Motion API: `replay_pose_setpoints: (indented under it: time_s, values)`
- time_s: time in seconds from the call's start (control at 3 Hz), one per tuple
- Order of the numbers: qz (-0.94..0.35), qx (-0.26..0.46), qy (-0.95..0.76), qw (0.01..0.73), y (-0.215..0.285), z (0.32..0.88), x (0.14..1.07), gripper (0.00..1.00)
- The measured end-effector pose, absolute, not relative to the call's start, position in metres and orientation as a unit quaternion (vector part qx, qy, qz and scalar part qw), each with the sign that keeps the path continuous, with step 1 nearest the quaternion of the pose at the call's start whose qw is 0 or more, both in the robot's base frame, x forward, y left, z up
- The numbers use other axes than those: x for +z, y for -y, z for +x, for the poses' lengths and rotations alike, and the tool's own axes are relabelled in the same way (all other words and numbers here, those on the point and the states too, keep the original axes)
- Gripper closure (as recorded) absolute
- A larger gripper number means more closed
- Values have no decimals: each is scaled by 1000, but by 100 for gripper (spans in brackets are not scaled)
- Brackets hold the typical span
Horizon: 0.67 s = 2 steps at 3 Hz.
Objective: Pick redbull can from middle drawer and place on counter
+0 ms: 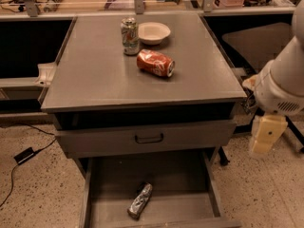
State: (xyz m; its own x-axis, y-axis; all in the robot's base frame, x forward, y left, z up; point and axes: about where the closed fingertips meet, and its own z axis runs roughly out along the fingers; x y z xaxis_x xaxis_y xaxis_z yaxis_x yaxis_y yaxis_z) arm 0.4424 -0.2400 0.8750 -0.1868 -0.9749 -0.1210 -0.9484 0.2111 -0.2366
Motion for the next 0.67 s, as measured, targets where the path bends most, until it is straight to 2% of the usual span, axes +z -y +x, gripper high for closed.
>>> replay_pose_setpoints:
  time_s: [0.33, 0.67]
  values:
    - [-646, -63, -755, 95, 253, 423, 803, 0]
    - [-665, -34, -744, 54, 262, 379, 716, 0]
